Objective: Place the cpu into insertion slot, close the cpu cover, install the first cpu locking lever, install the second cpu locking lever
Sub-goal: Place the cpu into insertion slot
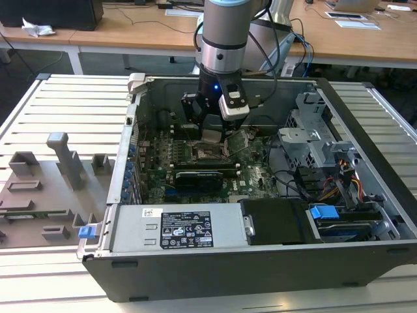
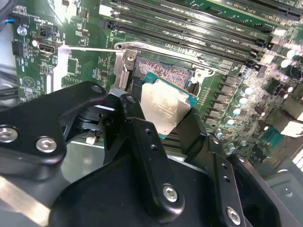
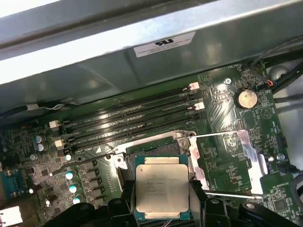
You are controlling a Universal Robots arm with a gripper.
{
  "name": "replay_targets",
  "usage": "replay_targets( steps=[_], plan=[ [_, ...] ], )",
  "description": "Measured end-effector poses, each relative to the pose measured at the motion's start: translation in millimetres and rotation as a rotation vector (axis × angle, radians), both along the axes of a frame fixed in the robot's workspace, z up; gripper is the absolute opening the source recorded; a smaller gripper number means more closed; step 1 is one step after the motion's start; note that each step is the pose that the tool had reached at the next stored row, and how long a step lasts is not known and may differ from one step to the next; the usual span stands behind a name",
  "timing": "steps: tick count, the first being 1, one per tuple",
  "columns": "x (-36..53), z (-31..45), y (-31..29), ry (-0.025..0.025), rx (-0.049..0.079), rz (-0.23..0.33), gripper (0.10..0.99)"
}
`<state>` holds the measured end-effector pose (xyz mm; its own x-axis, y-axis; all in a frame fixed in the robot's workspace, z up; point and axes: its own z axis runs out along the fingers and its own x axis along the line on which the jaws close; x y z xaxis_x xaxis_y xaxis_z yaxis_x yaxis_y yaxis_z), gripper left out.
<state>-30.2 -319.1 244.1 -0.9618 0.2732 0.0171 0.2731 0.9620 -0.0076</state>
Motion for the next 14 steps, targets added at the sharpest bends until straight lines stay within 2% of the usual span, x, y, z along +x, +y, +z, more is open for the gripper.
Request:
replay_targets(
  steps=[7, 14],
  plan=[
    [0.0, -0.2, 0.0, 0.0000, -0.001, -0.065, 0.541],
    [0.0, -0.5, 0.0, 0.0000, -0.003, -0.155, 0.541]
  ],
)
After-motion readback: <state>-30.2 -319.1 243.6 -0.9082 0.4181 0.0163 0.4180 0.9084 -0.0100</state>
